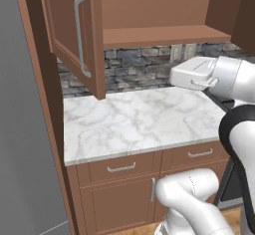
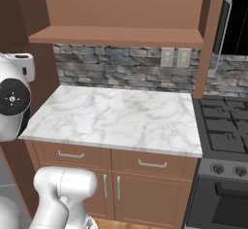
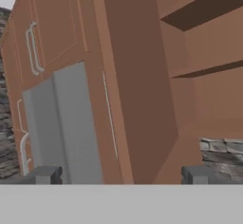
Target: Close all open cabinet doors.
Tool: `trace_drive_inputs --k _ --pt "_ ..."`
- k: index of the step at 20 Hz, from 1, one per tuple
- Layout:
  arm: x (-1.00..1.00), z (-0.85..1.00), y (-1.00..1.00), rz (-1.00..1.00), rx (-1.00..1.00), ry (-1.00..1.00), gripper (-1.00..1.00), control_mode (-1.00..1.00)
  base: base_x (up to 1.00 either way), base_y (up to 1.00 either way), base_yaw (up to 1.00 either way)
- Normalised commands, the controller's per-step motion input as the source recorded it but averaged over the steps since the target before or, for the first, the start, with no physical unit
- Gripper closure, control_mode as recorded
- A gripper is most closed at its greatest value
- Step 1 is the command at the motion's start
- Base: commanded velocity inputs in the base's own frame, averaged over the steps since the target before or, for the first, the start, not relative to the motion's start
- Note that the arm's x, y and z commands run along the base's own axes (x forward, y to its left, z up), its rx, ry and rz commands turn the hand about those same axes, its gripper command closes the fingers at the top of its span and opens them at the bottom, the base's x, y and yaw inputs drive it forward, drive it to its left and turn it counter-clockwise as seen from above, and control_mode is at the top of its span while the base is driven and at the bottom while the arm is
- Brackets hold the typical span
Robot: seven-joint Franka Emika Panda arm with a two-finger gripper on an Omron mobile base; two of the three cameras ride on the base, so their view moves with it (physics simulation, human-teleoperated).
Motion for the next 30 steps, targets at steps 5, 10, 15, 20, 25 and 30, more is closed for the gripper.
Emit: trace_drive_inputs --k 5,10,15,20,25,30 --pt "0.0 0.01 0.49 0.0 -0.04 -0.04 -1.0 -1.0 0.0 0.0 0.0" --pt "0.0 0.01 0.3 -0.01 -0.04 0.0 -1.0 -1.0 0.0 0.0 0.0" --pt "0.0 0.0 0.05 -0.11 -0.03 0.0 -1.0 -1.0 0.0 0.0 0.0" --pt "0.0 0.0 0.0 -0.18 0.0 0.0 -1.0 -1.0 0.0 0.0 0.0" --pt "0.07 0.0 0.0 -0.13 0.0 0.0 -1.0 -1.0 0.0 0.0 0.0" --pt "0.16 0.0 0.03 -0.12 0.0 0.0 -1.0 -1.0 0.0 0.0 0.0"
